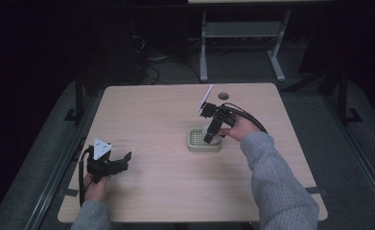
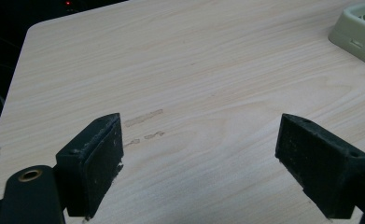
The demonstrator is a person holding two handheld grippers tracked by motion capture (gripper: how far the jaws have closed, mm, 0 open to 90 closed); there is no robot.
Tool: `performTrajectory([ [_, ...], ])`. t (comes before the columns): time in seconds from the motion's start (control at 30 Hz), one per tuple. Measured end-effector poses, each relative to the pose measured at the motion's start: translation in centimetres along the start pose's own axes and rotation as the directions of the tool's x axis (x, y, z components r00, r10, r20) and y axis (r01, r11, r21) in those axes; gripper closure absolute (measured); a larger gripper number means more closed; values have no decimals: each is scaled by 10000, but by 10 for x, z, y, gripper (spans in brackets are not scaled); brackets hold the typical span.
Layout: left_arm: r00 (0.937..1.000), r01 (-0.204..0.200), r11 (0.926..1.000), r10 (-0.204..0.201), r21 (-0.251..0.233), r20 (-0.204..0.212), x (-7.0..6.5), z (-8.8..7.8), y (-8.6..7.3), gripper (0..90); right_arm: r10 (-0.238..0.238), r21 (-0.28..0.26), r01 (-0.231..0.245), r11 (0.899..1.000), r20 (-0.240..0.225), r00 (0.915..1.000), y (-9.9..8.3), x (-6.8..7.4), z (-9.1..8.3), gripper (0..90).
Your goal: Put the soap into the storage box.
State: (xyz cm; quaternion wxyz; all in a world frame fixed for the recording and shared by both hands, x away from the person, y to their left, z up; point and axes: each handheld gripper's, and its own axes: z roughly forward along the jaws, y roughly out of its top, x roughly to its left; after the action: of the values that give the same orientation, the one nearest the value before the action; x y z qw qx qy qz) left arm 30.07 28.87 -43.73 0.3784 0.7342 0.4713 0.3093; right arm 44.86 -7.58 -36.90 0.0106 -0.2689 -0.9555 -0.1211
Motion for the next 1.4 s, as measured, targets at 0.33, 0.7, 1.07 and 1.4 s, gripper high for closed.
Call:
performTrajectory([
  [0.33,10000,6,10000,-6,-27,-9,0,0,0,148,73,-11,-73,10000,-22,10000,8,-3,9,220],
  [0.7,10000,-56,10000,56,-20,2,0,0,0,148,182,220,-182,9996,-14,9998,18,-5,22,220],
  [1.07,10000,2,10000,-2,-17,10,0,0,0,148,225,464,-228,9987,66,9997,25,-7,36,220],
  [1.4,10000,4,10000,-4,-26,12,0,0,0,149,288,606,-299,9977,182,9994,27,-8,42,220],
])
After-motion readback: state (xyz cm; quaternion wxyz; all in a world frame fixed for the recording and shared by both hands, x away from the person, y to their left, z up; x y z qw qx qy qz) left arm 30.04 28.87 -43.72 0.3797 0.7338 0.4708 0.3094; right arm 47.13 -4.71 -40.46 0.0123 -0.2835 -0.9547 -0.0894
